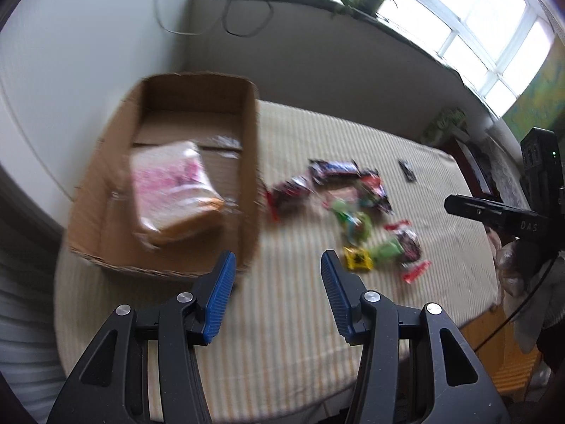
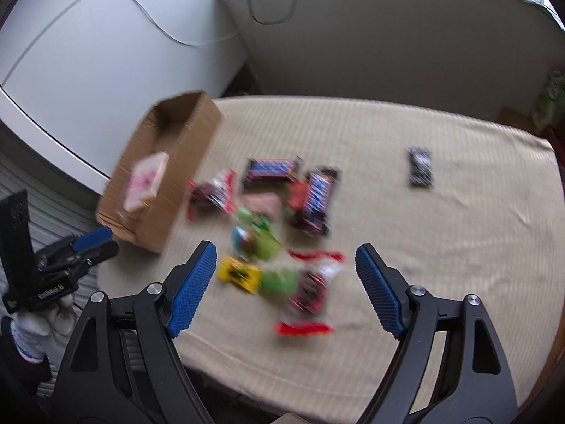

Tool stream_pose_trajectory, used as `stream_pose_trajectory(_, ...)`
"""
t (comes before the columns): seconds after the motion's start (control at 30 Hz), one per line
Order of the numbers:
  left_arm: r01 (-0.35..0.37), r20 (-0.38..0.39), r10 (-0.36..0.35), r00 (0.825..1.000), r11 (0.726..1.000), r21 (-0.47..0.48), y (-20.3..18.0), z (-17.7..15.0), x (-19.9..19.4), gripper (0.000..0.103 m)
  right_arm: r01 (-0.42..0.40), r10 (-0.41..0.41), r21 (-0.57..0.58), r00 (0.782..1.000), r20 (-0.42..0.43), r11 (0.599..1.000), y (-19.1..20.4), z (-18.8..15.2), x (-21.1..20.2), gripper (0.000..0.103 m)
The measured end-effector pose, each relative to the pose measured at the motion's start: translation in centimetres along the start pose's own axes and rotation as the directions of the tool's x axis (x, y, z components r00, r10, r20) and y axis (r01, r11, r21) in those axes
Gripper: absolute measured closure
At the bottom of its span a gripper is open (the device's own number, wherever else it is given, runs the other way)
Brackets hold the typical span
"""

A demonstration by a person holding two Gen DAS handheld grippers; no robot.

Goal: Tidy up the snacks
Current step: 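Open the left tool and move it back over the candies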

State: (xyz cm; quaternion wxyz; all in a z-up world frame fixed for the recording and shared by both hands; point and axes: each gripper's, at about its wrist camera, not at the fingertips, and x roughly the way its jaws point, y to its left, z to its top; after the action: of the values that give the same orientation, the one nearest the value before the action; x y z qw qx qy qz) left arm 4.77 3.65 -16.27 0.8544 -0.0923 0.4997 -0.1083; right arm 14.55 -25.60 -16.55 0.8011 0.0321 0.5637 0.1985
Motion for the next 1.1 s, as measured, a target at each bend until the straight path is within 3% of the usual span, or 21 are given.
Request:
stream_pose_trajectory(0.27, 0.102, -0.103, -0.098, 0.99, 0.994, 0.04, -3.9, -1.2, 4.0, 0.053, 0.036, -0.035, 0.02, 0.996, -0.078, 0.999, -1.8, -3.5, 2.3, 0.02)
stream_pose_trajectory(0.4, 0.108, -0.158, -0.097, 0.983, 0.992, 0.064, -5.3, -1.4, 6.4, 0.052, 0.008, -0.003, 0.048, 0.993, -0.118, 0.999, -2.1, -4.1, 3.9, 0.031)
stream_pose_trajectory(0.5, 0.129, -0.182, -0.114, 0.977, 0.989, 0.077, -6.4, -1.0, 8.1, 0.052, -0.006, 0.014, 0.064, 0.991, -0.134, 0.998, -2.2, -4.2, 4.8, 0.032)
stream_pose_trajectory(0.7, 0.136, -0.203, -0.119, 0.972, 0.988, 0.075, -7.9, -0.4, 10.4, 0.052, -0.01, 0.025, 0.103, 0.988, -0.151, 0.995, -2.8, -4.3, 5.7, 0.039)
stream_pose_trajectory(0.8, 0.102, -0.214, -0.079, 0.974, 0.99, 0.095, -8.2, -0.4, 11.3, 0.052, -0.007, 0.024, 0.106, 0.987, -0.16, 0.994, -2.9, -4.4, 6.2, 0.04)
stream_pose_trajectory(1.1, 0.075, -0.164, -0.052, 0.985, 0.988, 0.137, -8.9, -1.1, 11.0, 0.054, 0.009, 0.006, 0.089, 0.985, -0.17, 0.996, -2.2, -3.9, 7.3, 0.041)
